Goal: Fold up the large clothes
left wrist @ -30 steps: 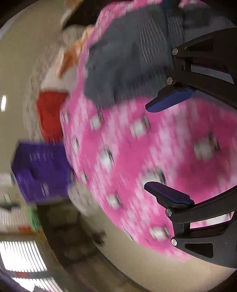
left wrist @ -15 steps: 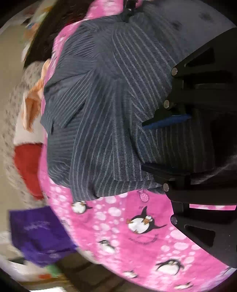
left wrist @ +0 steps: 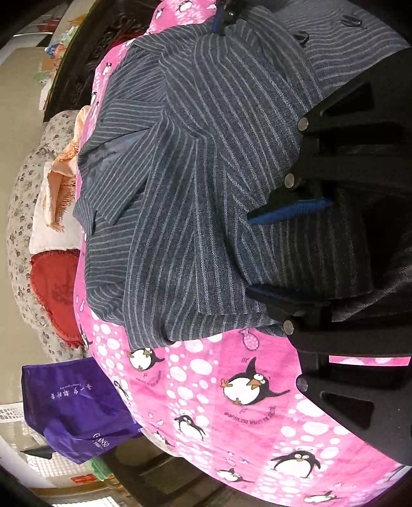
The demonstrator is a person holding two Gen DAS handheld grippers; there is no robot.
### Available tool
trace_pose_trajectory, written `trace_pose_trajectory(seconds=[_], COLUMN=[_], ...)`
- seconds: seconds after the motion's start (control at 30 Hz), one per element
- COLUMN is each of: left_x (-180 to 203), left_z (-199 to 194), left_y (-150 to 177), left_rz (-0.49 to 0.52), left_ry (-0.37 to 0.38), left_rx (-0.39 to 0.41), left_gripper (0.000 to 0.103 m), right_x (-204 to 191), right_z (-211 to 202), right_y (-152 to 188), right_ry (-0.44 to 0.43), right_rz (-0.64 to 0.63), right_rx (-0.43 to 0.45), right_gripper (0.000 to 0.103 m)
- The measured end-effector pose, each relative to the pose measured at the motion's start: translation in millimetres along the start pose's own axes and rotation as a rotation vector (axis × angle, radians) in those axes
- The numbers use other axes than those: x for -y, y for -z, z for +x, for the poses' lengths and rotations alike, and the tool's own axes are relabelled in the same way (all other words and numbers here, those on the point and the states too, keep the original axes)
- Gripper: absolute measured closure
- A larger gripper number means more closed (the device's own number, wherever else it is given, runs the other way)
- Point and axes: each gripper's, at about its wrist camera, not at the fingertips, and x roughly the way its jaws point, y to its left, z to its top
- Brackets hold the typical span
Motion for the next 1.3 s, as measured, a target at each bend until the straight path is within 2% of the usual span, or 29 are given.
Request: trace_pose_trajectory(seconds=[0.13,0.37,0.43,0.53,0.6,0.63,0.67,0.7,0.83,0.9,1.0,1.03,1.07,1.1,1.13,1.3], left_x=[-2,-6,-8,-10,-11,-12,-13,-14,-20,-28,-49,-59,-68,-78,-90,-118], left_z=[1,2,2,3,3,2,2,2,-5,-19,-60,-77,-88,-100,-115,-141], left_y=[-1,-1,-2,-2,-2,-2,-2,-2,-5,-12,-14,-12,-10,-5,3,37], left_rz=[-0.013,-0.04,-0.05,-0.059,-0.065,-0.067,-0.069,-0.077,-0.092,-0.107,-0.113,-0.111,-0.114,-0.124,-0.147,-0.182], left_ry=[0.016,0.046,0.056,0.067,0.075,0.078,0.083,0.095,0.129,0.145,0.125,0.108,0.09,0.062,0.033,0.017], left_rx=[0.0,-0.001,0.0,0.0,0.001,0.002,0.003,0.002,-0.005,-0.029,0.014,0.029,0.033,0.037,0.052,0.039], left_gripper=[0.063,0.063,0.063,0.063,0.063,0.063,0.063,0.062,0.061,0.061,0.06,0.057,0.045,0.037,0.036,0.035], right_x=[3,-6,-9,-15,-17,-18,-17,-18,-16,-17,-16,-15,-15,-14,-15,-15], right_z=[0,-1,-14,-63,-101,-116,-131,-140,-161,-167,-170,-168,-166,-166,-166,-151], right_y=[0,-4,-11,-11,1,10,22,31,65,79,96,99,102,103,103,80], right_ry=[-0.012,0.032,0.067,0.071,0.069,0.077,0.09,0.096,0.116,0.133,0.13,0.135,0.144,0.144,0.137,0.134], right_rz=[0.009,-0.029,-0.006,0.017,0.022,0.03,0.042,0.052,0.093,0.102,0.098,0.1,0.106,0.112,0.122,0.161], right_rx=[0.0,-0.025,-0.048,0.017,0.059,0.071,0.074,0.071,0.012,0.007,0.011,0.009,0.011,0.023,0.039,0.078], right_gripper=[0.075,0.075,0.075,0.071,0.064,0.047,0.025,0.02,0.02,0.02,0.02,0.02,0.02,0.02,0.02,0.02])
